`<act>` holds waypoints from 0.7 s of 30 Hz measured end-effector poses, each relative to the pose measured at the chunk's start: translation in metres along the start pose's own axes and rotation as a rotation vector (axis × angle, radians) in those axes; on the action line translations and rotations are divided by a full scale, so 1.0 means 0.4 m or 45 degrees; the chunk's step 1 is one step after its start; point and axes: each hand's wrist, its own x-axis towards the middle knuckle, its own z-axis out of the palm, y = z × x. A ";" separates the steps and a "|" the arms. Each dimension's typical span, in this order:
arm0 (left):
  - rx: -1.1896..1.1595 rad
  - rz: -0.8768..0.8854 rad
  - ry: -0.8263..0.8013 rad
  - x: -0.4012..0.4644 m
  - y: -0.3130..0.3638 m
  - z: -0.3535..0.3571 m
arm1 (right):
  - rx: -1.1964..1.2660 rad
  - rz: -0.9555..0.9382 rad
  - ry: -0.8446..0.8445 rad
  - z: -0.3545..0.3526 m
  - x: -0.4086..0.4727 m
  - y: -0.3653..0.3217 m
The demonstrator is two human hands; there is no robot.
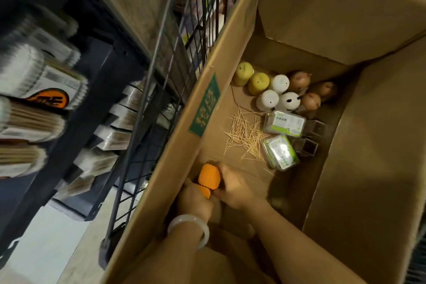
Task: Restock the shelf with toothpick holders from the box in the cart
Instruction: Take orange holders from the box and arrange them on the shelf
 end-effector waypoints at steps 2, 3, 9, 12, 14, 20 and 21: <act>-0.074 0.049 -0.037 -0.028 0.017 -0.013 | 0.037 0.027 0.064 -0.027 -0.032 0.005; -0.107 0.098 -0.052 -0.044 0.026 -0.021 | 0.047 0.033 0.103 -0.045 -0.053 0.003; -0.322 0.534 0.007 -0.189 0.066 -0.108 | 0.477 0.069 0.494 -0.126 -0.203 -0.030; -0.452 0.761 0.064 -0.278 0.061 -0.173 | 0.635 -0.024 0.581 -0.162 -0.282 -0.086; -0.523 0.856 0.090 -0.333 0.039 -0.217 | 0.652 -0.124 0.648 -0.182 -0.344 -0.138; -0.697 1.035 0.266 -0.511 -0.064 -0.359 | 0.591 -0.435 0.844 -0.176 -0.512 -0.305; -0.754 1.055 0.287 -0.539 -0.085 -0.385 | 0.585 -0.494 0.875 -0.177 -0.536 -0.343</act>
